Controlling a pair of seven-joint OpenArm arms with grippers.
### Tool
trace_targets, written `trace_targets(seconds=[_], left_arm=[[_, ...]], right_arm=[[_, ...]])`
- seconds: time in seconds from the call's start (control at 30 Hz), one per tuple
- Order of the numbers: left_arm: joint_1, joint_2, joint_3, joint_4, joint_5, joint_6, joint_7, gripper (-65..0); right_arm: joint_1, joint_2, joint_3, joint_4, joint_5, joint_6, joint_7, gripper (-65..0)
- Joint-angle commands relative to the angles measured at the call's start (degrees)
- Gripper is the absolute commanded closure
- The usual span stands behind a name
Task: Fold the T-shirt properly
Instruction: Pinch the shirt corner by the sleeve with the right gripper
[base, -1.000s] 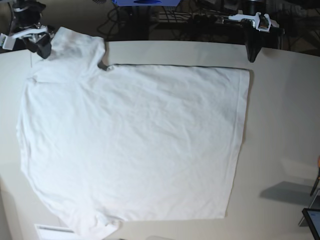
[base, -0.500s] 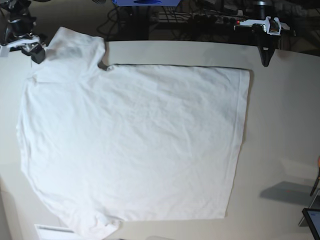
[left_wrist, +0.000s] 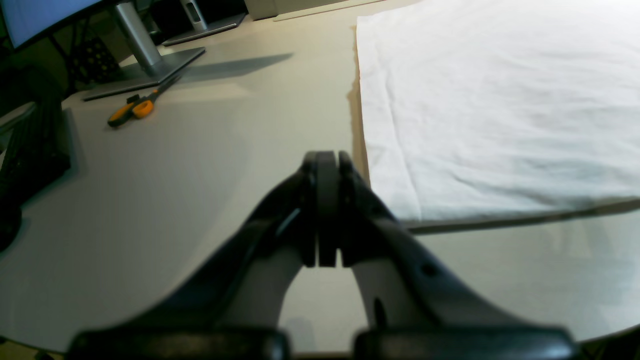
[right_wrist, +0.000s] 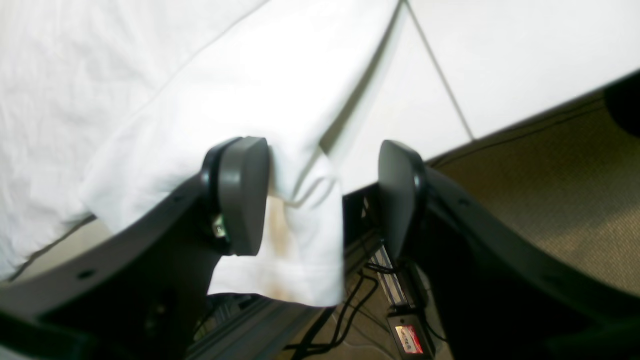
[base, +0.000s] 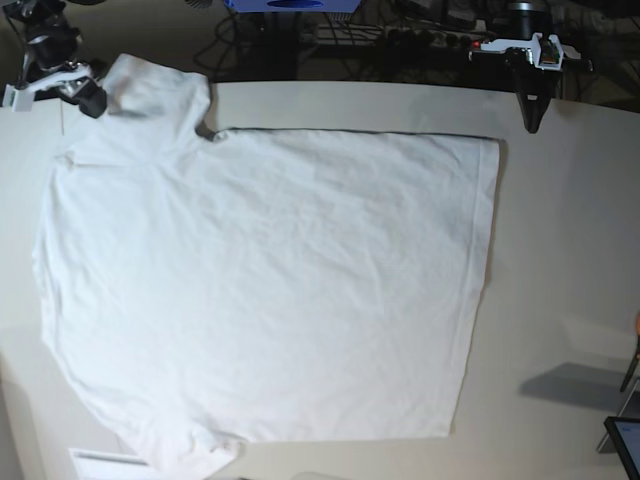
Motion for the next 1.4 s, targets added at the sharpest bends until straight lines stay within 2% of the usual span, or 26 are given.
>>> trace_targets(seconds=[0.0,0.07,0.17,0.3,0.53,0.73,0.87,1.0,1.2,1.37], left_arm=[[0.7,-0.4,-0.2,0.6,-0.4,0.2,-1.4,0.0],[0.7,-0.3,-0.1,0.5,-0.4,0.2,-1.4,0.0],[0.7,-0.3,-0.1,0.5,-0.4,0.2,2.0,0.0],[-0.1,0.0,-0.1,0.6,-0.4,0.2,4.6,0.0],[-0.9,1.2,-0.1,0.6,-0.4,0.2,4.8,0.0],[-1.4,1.2,-0.1,0.6,-0.4,0.2,4.8,0.0],[-1.6,1.2,-0.1,0.6,-0.4,0.2,4.8,0.0],[-1.6,1.2,-0.1,0.6,-0.4,0.2,4.9,0.0],[-1.8,1.2,-0.1,0.5,-0.4,0.2,4.9,0.0],[-2.8,1.2,-0.1,-1.9,-0.4,0.2,4.9,0.0]], right_arm=[[-0.7,0.4,0.2,1.1,0.9,0.8,0.7,-33.2],[-1.2,0.4,0.2,1.7,1.0,1.2,0.7,-33.2],[-2.3,0.2,0.2,4.4,1.1,4.1,-0.1,-33.2],[-1.9,0.2,0.3,4.7,1.1,4.8,-1.7,-33.2],[-0.6,0.2,0.3,4.1,0.9,4.9,-1.9,-33.2],[1.0,0.5,0.1,-2.4,0.9,5.2,-1.9,-33.2],[0.7,0.5,0.1,-2.9,0.9,8.1,-2.0,-33.2],[0.7,0.2,0.1,-2.8,0.9,9.6,-6.6,-33.1],[0.7,-0.7,0.1,-2.7,0.9,9.7,-7.6,-32.6],[0.1,-0.9,-2.9,-2.7,0.9,9.7,-9.5,-19.3]])
